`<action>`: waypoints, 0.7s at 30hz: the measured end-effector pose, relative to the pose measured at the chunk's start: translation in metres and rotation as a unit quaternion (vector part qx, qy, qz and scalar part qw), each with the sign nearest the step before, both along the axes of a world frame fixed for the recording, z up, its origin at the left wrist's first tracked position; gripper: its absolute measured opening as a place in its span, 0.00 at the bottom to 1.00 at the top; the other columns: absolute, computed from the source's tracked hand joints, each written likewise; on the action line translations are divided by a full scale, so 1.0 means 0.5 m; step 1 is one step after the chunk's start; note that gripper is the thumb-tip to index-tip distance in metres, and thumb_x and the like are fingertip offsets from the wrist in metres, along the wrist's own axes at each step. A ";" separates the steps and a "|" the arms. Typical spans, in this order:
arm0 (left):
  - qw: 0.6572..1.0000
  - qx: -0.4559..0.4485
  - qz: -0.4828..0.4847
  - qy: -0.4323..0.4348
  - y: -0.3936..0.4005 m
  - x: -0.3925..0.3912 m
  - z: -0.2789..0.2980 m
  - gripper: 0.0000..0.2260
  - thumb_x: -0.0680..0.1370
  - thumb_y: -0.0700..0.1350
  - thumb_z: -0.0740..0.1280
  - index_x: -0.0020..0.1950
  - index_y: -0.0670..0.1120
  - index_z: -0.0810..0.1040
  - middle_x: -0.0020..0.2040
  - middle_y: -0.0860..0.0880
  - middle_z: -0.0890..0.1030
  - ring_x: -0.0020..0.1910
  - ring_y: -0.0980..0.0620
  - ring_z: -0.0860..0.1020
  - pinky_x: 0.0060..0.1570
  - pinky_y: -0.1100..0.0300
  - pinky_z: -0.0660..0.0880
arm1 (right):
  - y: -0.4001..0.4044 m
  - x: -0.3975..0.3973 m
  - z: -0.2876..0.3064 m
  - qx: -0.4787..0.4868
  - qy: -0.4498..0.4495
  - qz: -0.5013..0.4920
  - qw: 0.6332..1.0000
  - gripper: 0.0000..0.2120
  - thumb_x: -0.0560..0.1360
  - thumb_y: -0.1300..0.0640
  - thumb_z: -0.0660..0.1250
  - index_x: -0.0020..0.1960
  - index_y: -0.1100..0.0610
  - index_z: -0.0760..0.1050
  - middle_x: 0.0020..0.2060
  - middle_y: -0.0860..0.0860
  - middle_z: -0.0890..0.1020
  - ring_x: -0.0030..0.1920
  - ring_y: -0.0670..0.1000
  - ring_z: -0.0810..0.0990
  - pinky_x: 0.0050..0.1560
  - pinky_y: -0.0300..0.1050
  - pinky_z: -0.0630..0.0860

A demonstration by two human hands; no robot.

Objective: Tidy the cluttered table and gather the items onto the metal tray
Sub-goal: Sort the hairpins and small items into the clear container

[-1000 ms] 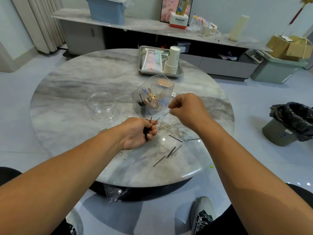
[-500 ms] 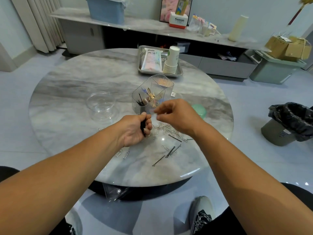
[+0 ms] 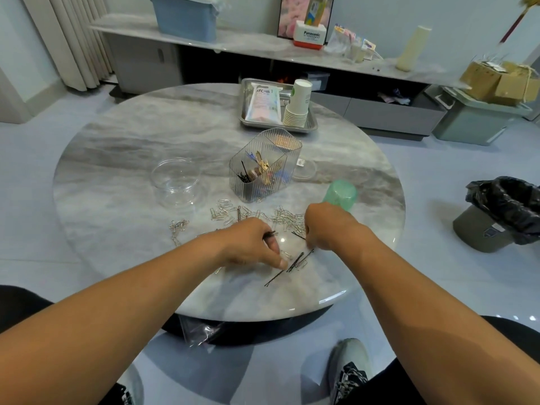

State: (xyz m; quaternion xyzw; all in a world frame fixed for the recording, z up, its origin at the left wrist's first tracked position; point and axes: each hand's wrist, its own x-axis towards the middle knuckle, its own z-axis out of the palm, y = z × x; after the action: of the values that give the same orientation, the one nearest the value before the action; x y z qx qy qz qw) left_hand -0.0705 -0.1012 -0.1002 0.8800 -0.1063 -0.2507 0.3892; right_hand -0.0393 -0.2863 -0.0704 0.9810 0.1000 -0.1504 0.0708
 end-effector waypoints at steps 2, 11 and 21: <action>0.993 0.099 -0.052 -0.048 -0.009 -0.008 -0.003 0.14 0.65 0.56 0.81 0.42 0.51 0.82 0.35 0.58 0.81 0.34 0.63 0.77 0.31 0.67 0.69 | 0.001 0.001 -0.004 -0.013 0.005 0.018 1.000 0.14 0.73 0.65 0.71 0.35 0.59 0.67 0.32 0.53 0.71 0.38 0.57 0.75 0.37 0.45 0.71; 0.908 0.305 -0.175 -0.227 -0.033 -0.030 0.009 0.08 0.77 0.40 0.63 0.37 0.45 0.71 0.34 0.48 0.72 0.33 0.49 0.71 0.29 0.59 0.64 | -0.038 0.009 0.032 0.032 0.013 -0.020 0.999 0.10 0.71 0.60 0.69 0.34 0.59 0.70 0.31 0.53 0.74 0.35 0.57 0.75 0.32 0.42 0.69; 0.954 0.237 -0.108 -0.147 -0.003 -0.007 -0.013 0.07 0.79 0.43 0.61 0.45 0.41 0.74 0.39 0.47 0.73 0.33 0.50 0.68 0.31 0.57 0.64 | -0.120 -0.007 0.015 -0.001 0.016 -0.060 0.998 0.09 0.70 0.63 0.66 0.33 0.57 0.72 0.32 0.53 0.76 0.38 0.59 0.78 0.32 0.42 0.70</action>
State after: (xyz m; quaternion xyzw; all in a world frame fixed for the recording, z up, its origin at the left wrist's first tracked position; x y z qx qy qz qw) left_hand -0.0738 -0.1027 -0.1066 0.9571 -0.1945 -0.1775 0.1205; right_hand -0.0428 -0.3461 -0.0631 0.9826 0.0418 -0.1705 0.0613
